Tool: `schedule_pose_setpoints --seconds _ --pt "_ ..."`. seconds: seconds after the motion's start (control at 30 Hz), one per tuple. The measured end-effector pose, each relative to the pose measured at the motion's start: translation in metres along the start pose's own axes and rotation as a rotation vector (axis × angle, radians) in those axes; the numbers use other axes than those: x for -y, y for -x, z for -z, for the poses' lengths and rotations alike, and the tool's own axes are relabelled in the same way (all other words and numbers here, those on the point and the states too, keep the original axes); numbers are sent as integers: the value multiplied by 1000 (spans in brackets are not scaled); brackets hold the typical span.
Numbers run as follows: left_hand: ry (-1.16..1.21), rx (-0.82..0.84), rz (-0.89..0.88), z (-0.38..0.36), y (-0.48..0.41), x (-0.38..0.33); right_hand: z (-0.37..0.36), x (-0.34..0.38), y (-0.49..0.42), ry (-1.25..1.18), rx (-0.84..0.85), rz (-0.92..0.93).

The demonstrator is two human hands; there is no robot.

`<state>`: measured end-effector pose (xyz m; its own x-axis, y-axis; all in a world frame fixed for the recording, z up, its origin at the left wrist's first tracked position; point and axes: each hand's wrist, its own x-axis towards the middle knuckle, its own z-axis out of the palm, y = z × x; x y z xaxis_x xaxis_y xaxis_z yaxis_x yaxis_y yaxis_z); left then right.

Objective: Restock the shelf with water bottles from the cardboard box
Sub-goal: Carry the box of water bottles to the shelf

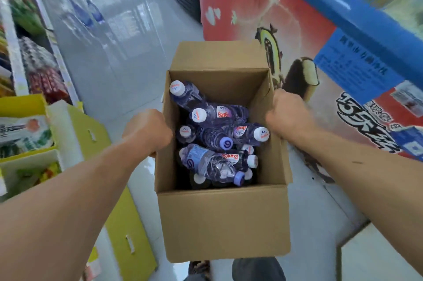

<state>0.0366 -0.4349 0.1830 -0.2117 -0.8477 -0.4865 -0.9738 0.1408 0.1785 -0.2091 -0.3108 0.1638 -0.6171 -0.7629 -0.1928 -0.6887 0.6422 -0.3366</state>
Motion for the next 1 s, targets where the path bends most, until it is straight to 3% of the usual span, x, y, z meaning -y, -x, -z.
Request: schedule_pose_setpoints --seconds 0.33,1.0 --pt "162 -52 171 95 -56 -1 50 101 -130 64 60 253" --pt "330 -61 377 233 -273 17 28 287 -397 96 130 473"
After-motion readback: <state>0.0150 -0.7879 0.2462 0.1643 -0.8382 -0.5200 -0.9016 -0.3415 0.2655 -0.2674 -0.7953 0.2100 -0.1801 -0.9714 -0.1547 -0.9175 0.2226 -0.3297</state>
